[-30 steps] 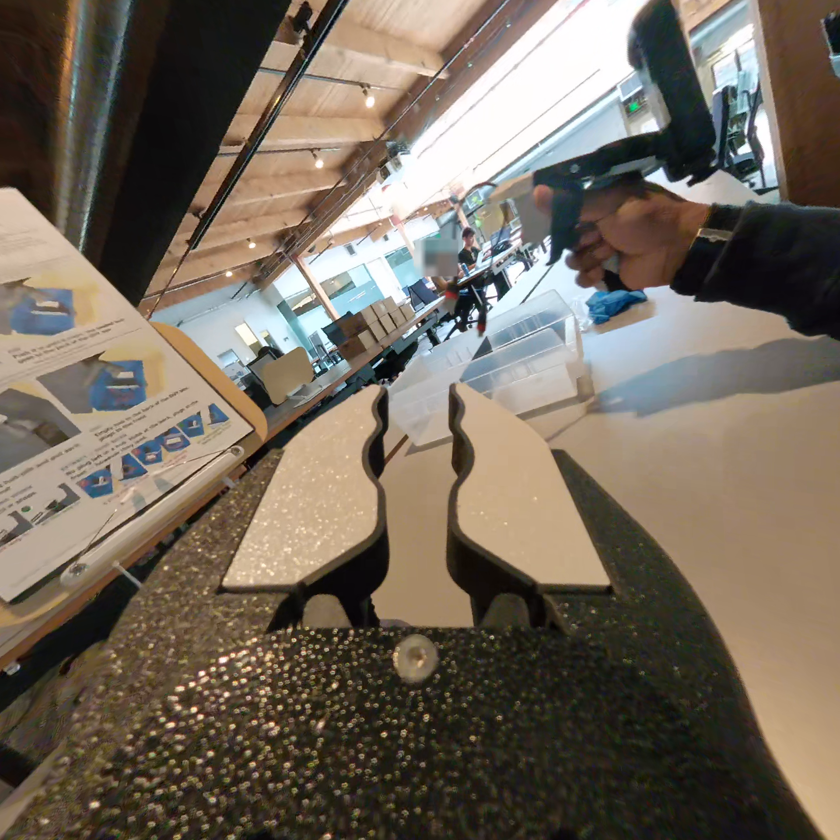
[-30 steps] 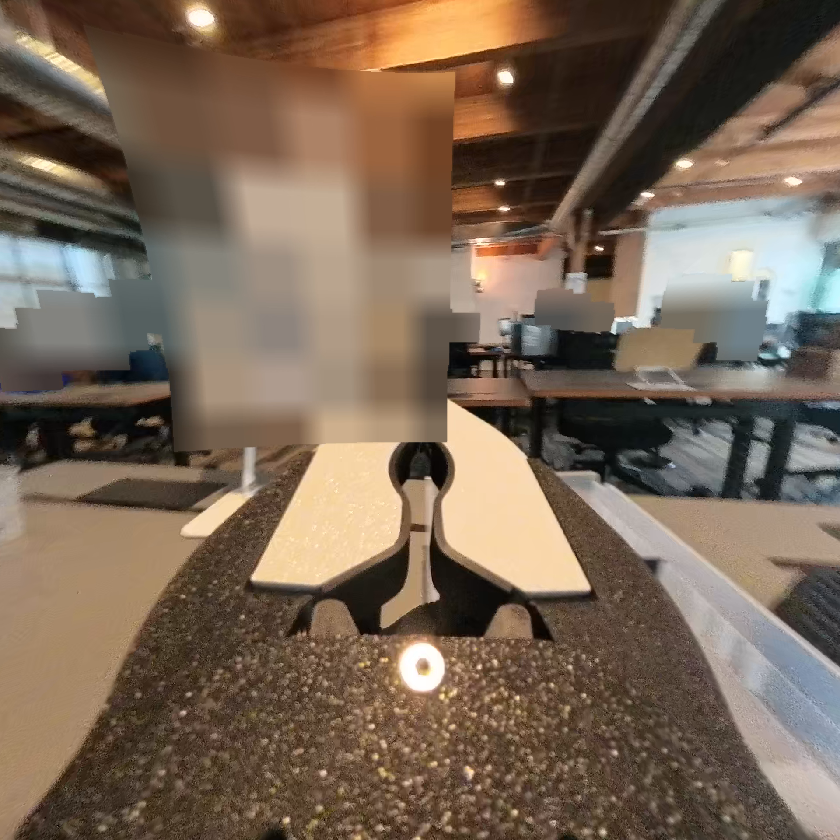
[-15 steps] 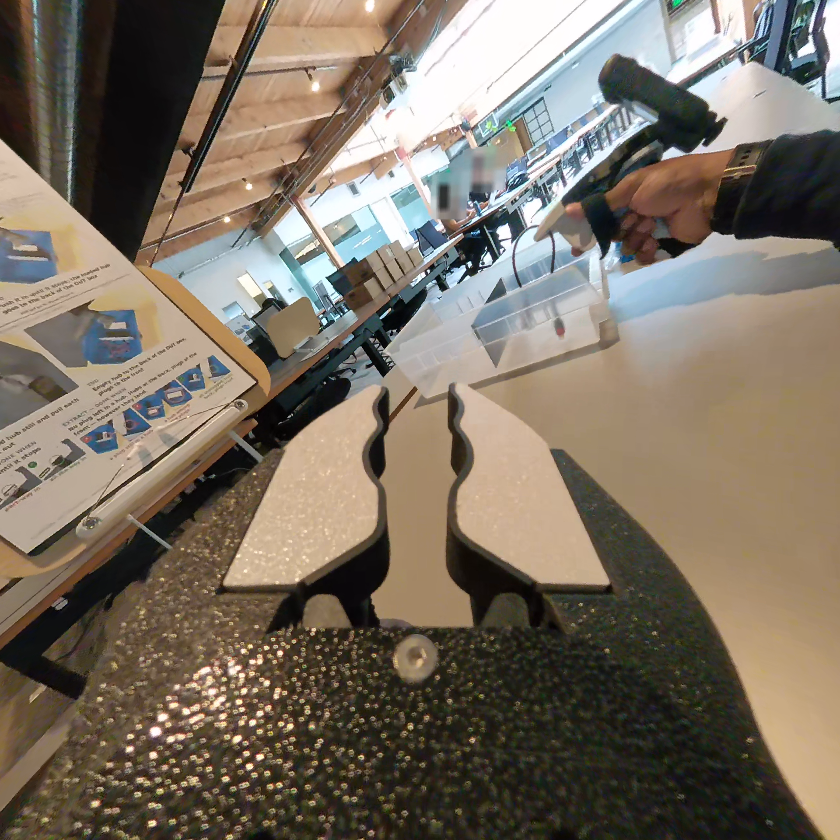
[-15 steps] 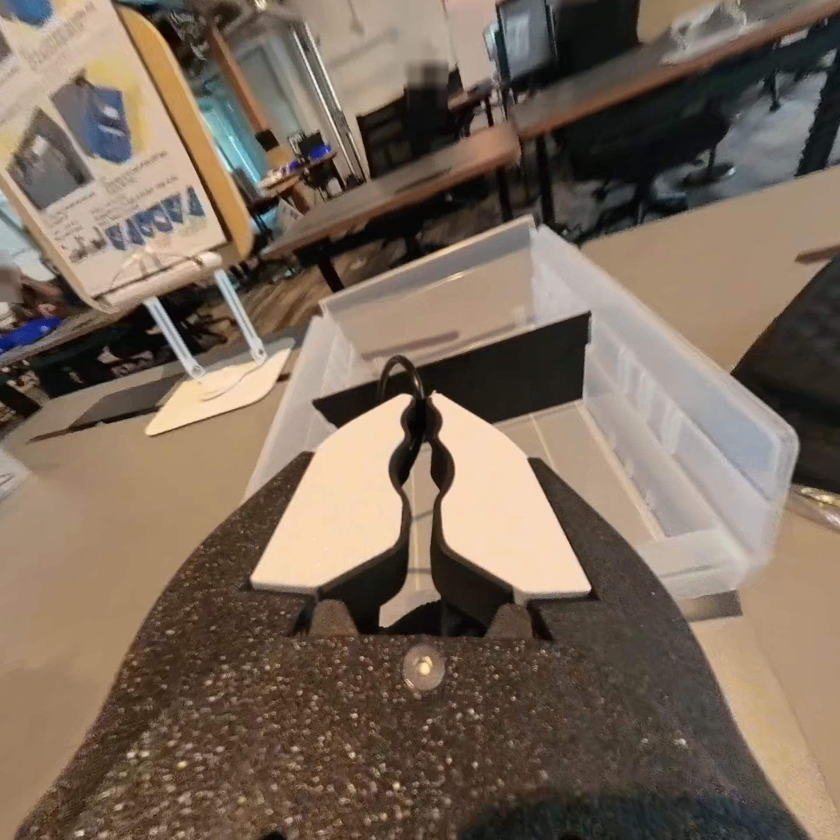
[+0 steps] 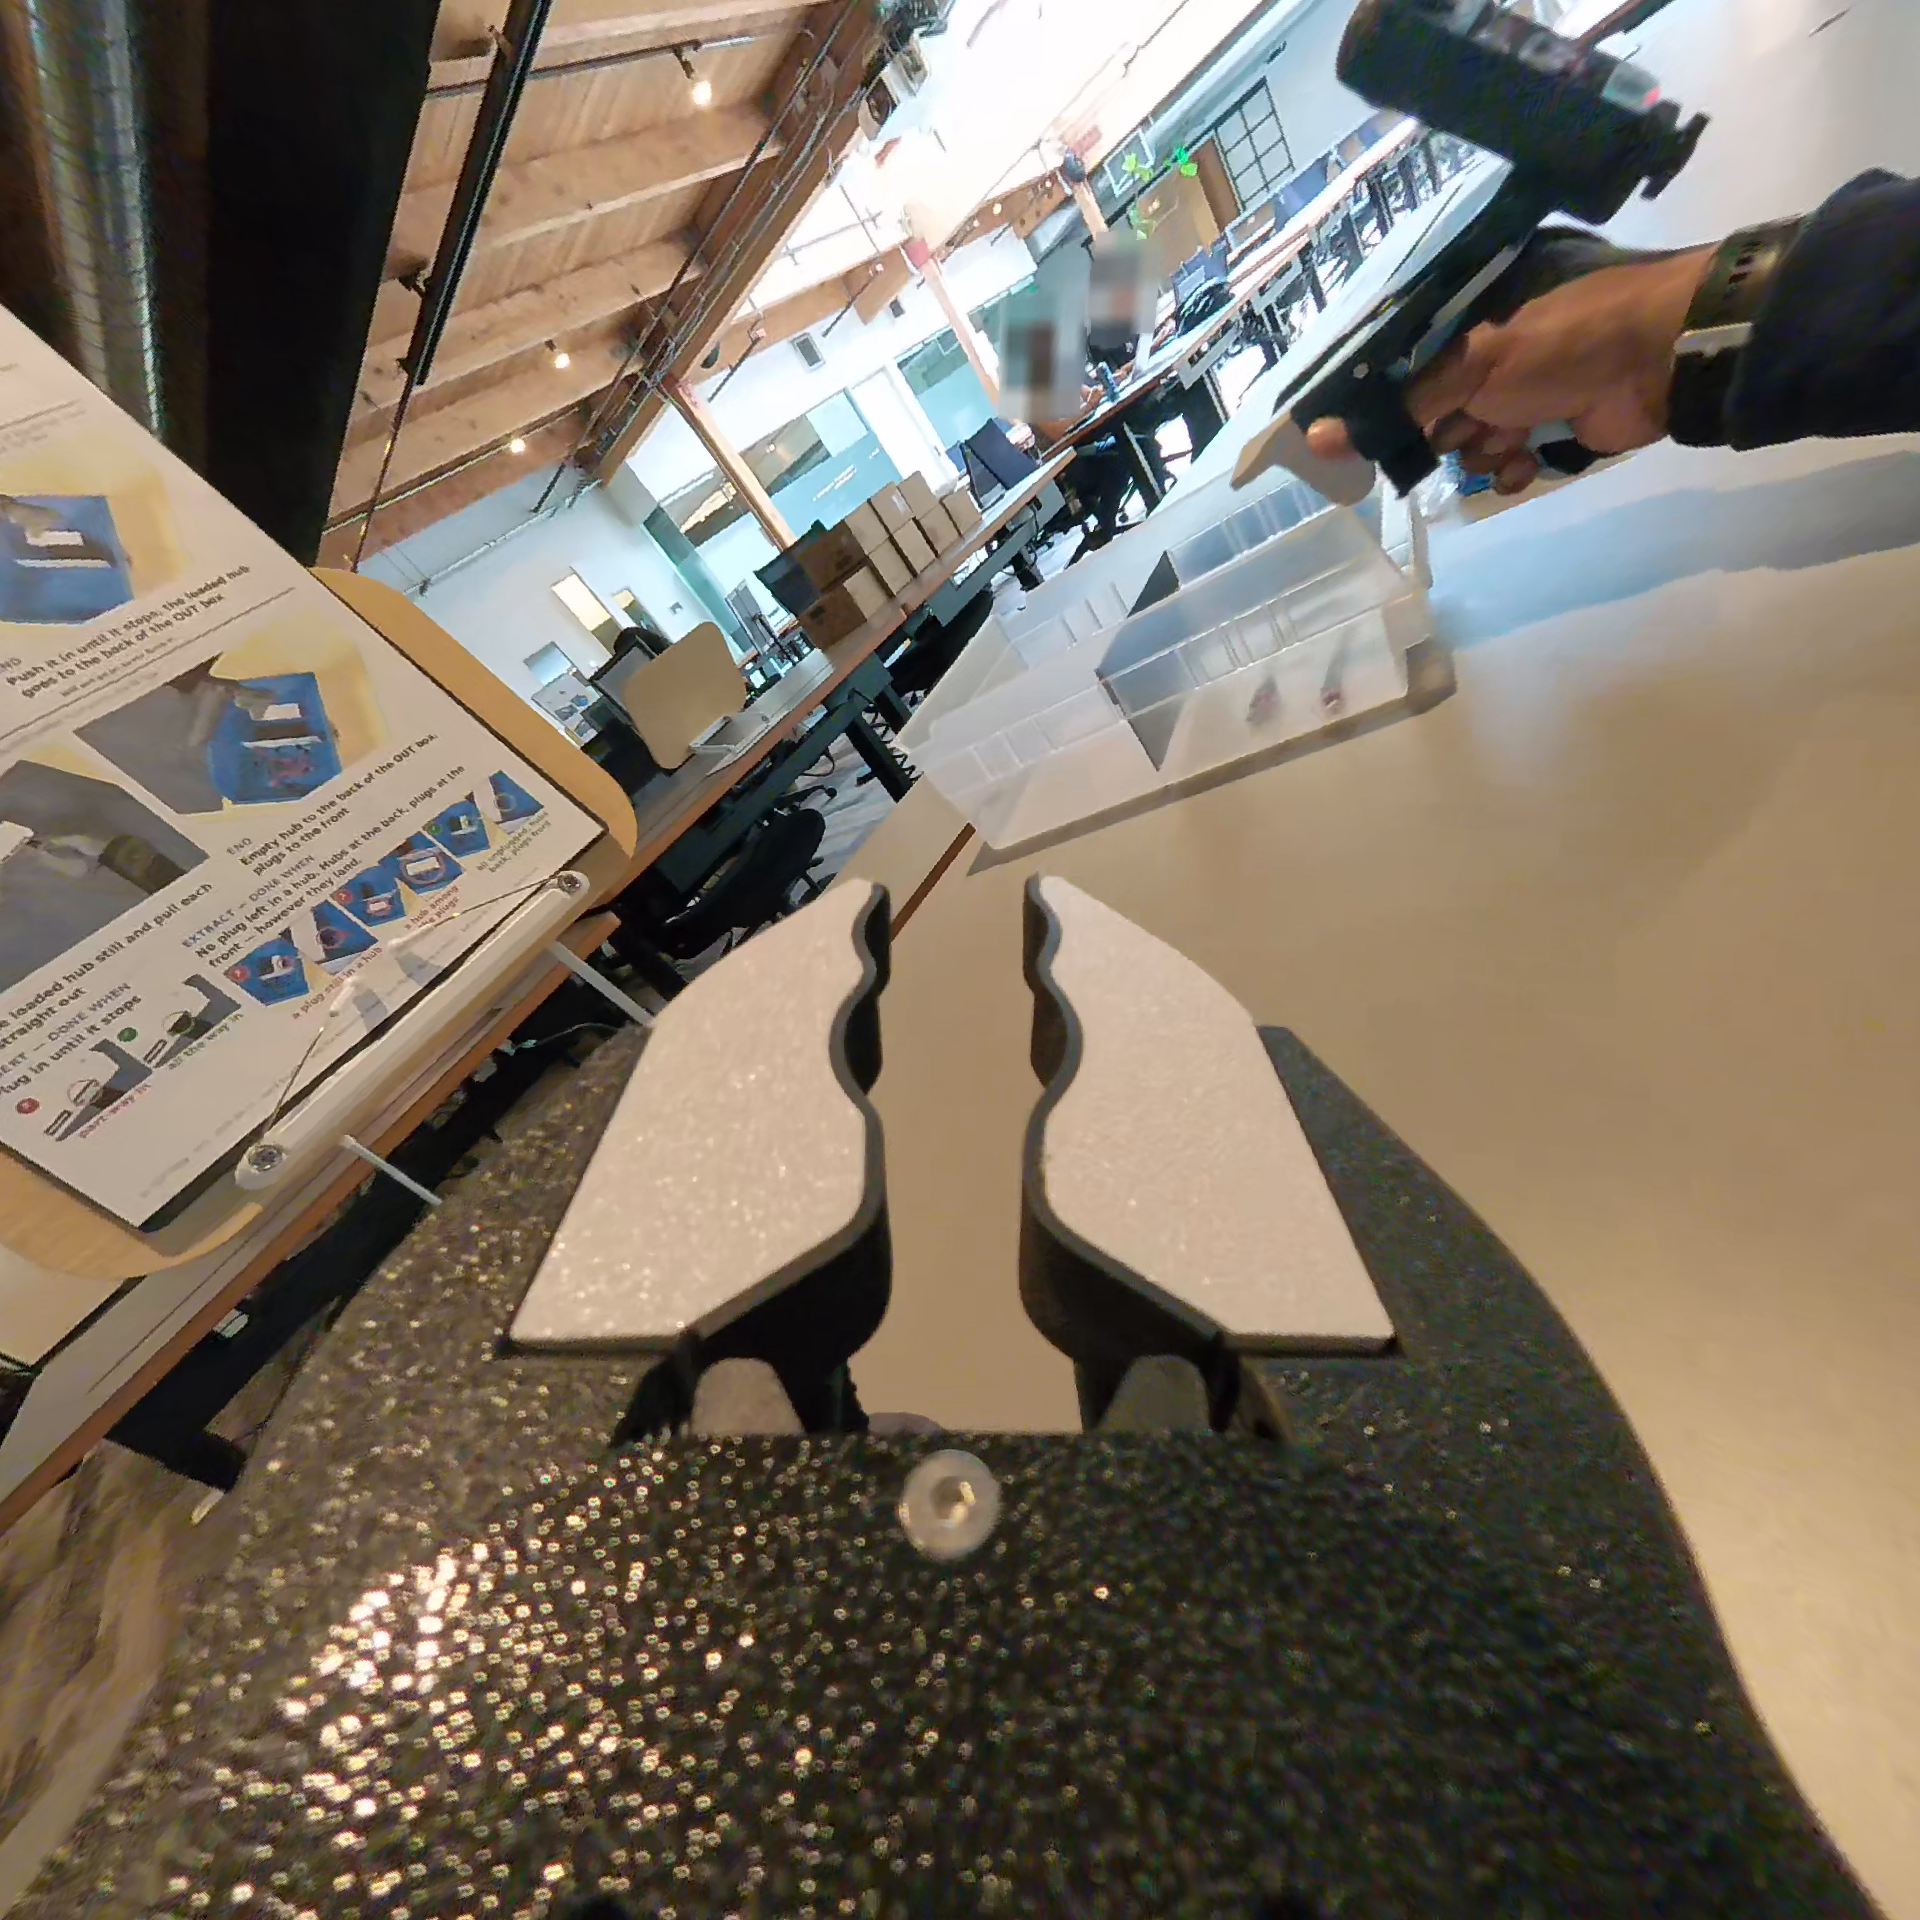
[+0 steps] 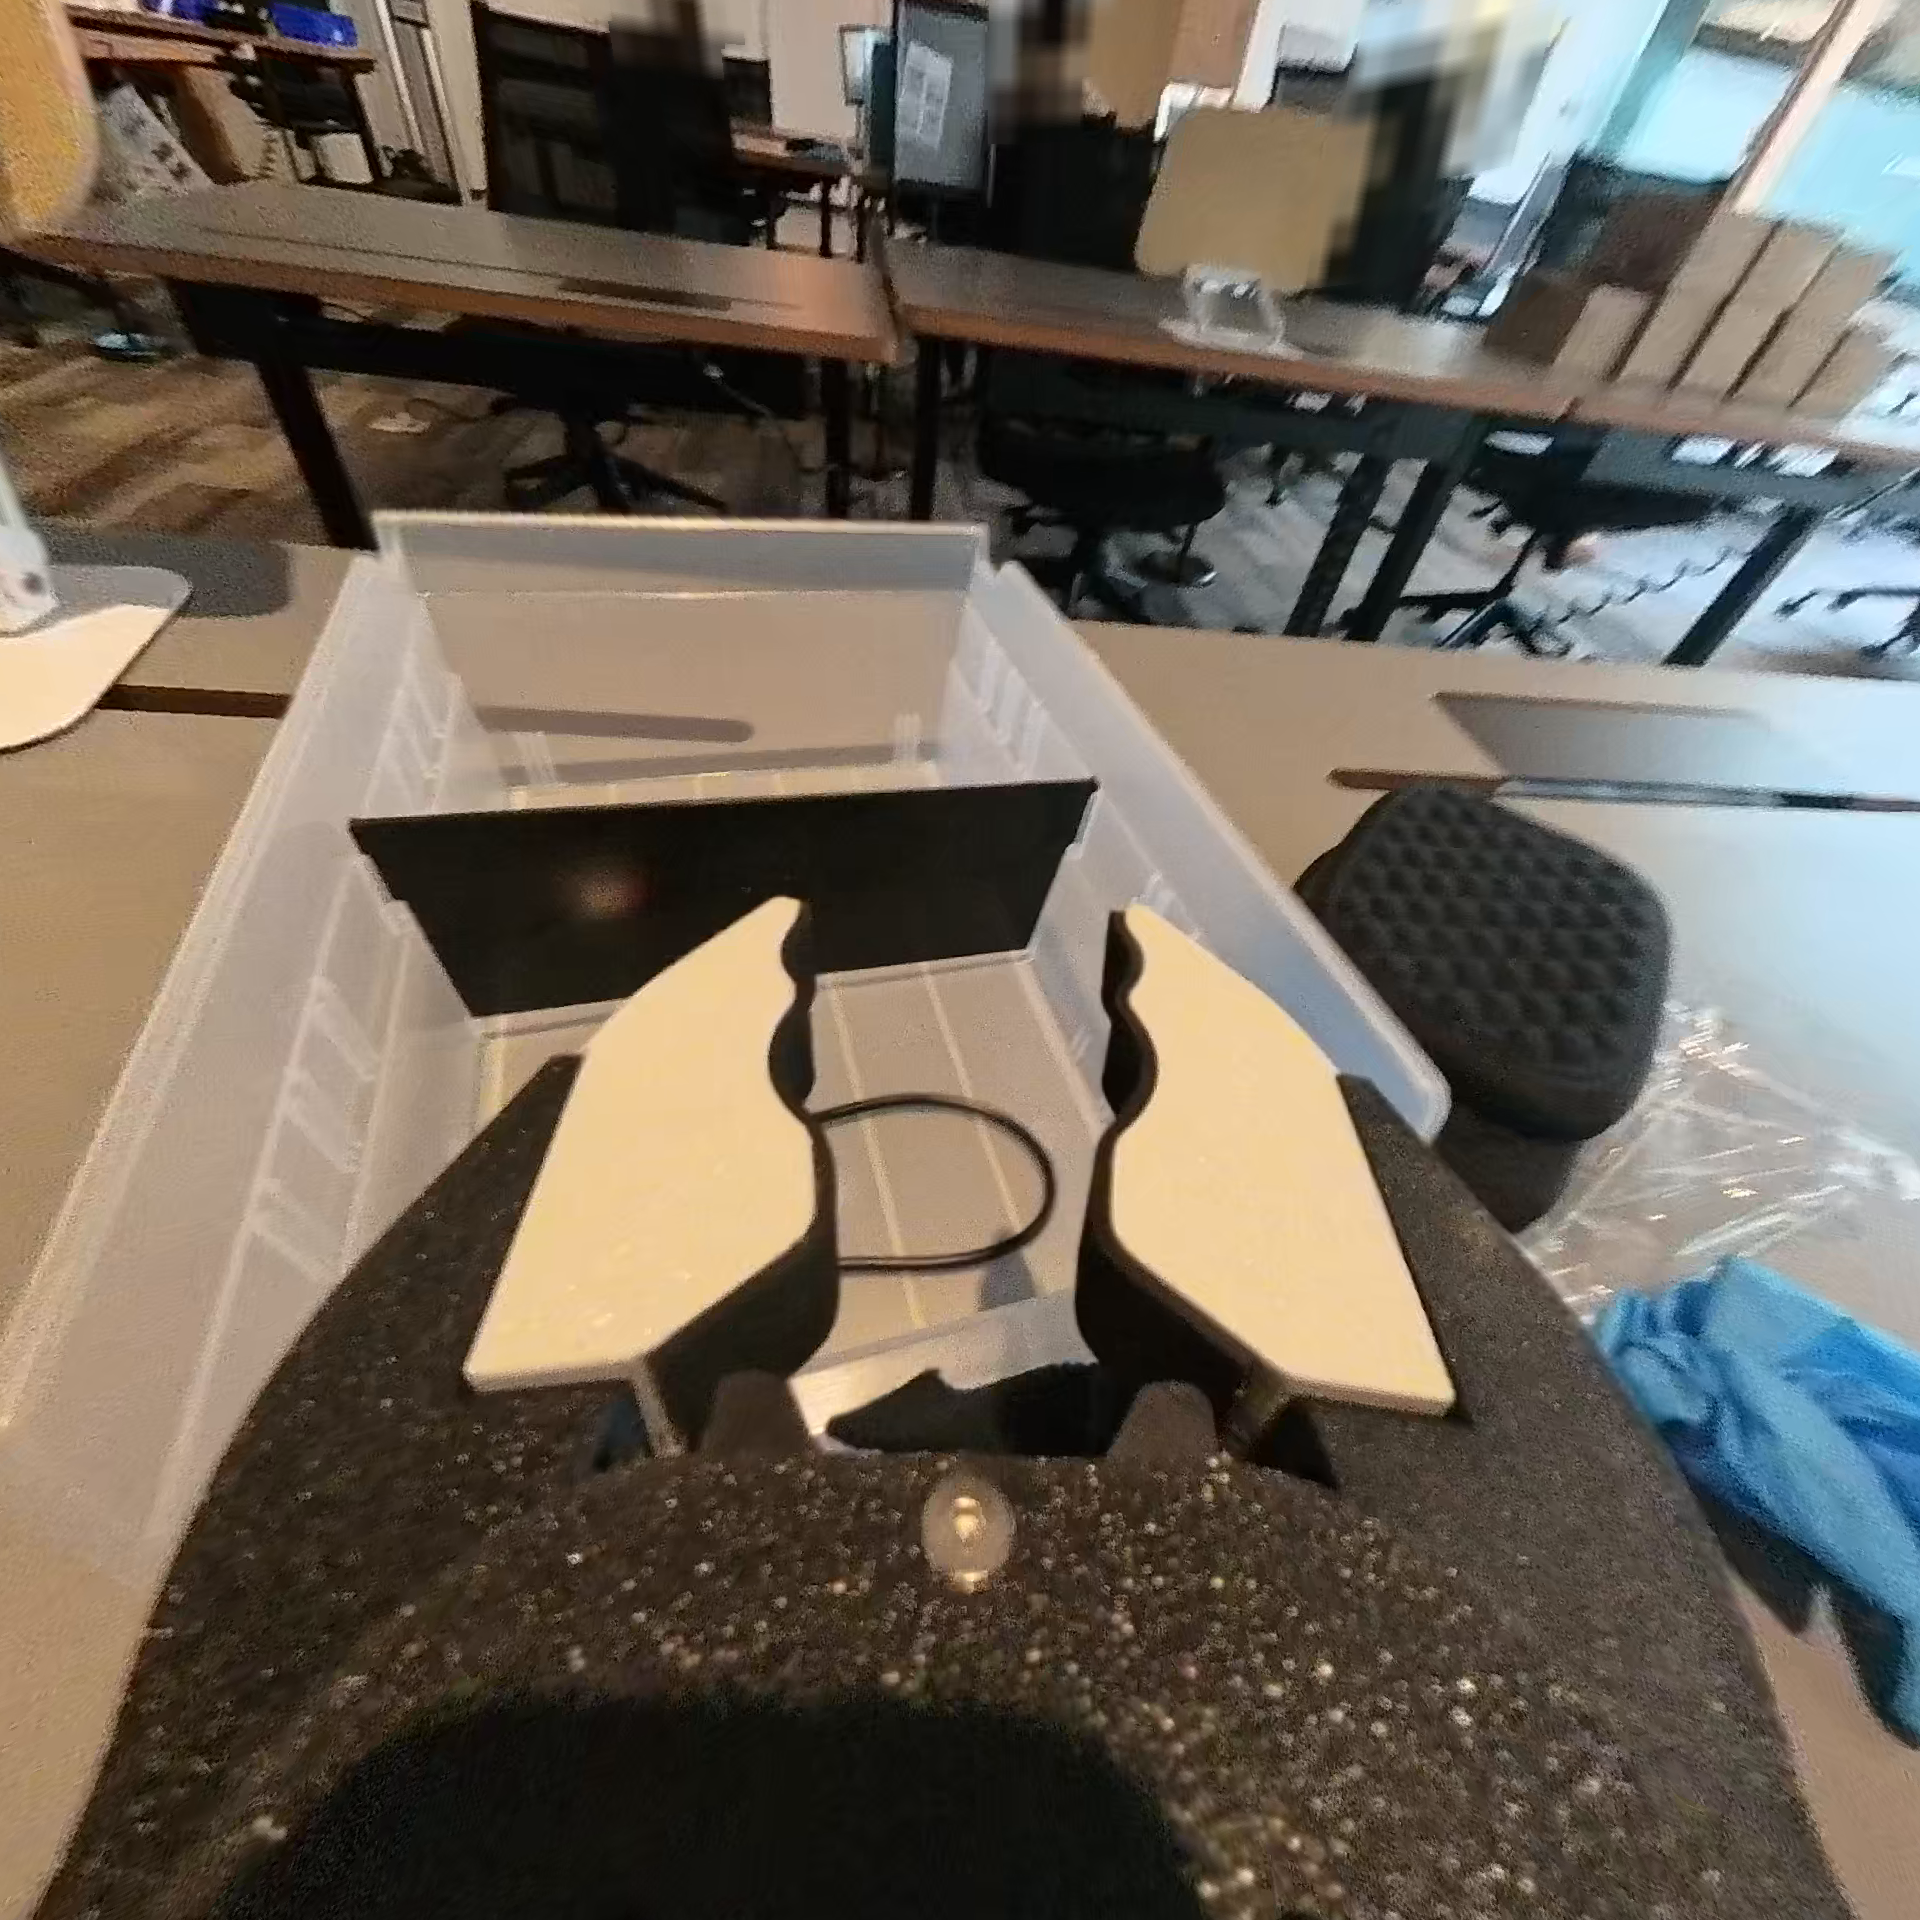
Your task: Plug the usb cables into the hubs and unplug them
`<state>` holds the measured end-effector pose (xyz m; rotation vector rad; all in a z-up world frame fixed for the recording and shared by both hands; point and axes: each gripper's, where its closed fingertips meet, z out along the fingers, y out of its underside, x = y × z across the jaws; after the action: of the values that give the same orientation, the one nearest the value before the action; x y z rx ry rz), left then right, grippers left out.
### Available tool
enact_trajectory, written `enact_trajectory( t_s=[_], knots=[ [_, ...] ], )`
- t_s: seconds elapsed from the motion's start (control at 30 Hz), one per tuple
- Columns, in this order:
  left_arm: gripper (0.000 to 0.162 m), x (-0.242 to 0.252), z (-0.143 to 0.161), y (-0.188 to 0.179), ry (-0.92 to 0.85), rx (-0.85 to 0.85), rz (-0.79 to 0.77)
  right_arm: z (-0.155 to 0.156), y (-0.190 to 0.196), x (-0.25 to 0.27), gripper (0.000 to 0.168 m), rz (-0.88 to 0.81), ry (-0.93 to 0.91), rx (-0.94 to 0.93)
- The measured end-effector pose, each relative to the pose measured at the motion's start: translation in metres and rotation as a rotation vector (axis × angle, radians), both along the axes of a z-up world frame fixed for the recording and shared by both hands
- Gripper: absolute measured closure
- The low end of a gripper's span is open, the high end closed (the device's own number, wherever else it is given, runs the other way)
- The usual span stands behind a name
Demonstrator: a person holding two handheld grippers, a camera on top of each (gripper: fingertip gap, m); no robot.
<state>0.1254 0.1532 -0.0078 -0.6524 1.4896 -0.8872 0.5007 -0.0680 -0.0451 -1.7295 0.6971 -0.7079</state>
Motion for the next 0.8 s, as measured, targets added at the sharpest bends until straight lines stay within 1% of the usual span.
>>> enact_trajectory(
  t_s=[0.07, 0.13, 0.23, 0.33, 0.43, 0.5, 0.63, 0.7, 0.8],
  knots=[
    [0.138, -0.001, 0.002, 0.004, -0.001, -0.002, 0.017, 0.015, -0.003, -0.002, 0.115, -0.025, -0.097, 0.008],
    [0.138, -0.005, 0.008, 0.012, -0.005, -0.012, 0.050, 0.043, 0.000, -0.015, 0.118, 0.000, -0.234, 0.085],
    [0.137, -0.021, 0.026, 0.033, -0.016, -0.066, 0.140, 0.080, 0.020, -0.061, 0.128, 0.156, -0.404, 0.208],
    [0.135, -0.062, 0.038, 0.082, -0.009, -0.201, 0.314, 0.092, 0.056, -0.122, 0.136, 0.375, -0.501, 0.216],
    [0.135, -0.127, 0.054, 0.145, -0.025, -0.371, 0.461, 0.079, 0.098, -0.183, 0.138, 0.609, -0.537, 0.148],
    [0.133, -0.175, 0.059, 0.190, 0.024, -0.463, 0.567, 0.062, 0.121, -0.216, 0.137, 0.731, -0.530, 0.083],
    [0.130, -0.260, 0.055, 0.278, 0.157, -0.582, 0.817, 0.028, 0.152, -0.264, 0.137, 0.888, -0.552, -0.056],
    [0.130, -0.280, 0.042, 0.310, 0.239, -0.639, 0.880, 0.018, 0.159, -0.278, 0.137, 0.932, -0.561, -0.095],
    [0.130, -0.278, 0.001, 0.340, 0.455, -0.686, 0.888, 0.011, 0.165, -0.287, 0.138, 0.969, -0.550, -0.103]
  ],
)
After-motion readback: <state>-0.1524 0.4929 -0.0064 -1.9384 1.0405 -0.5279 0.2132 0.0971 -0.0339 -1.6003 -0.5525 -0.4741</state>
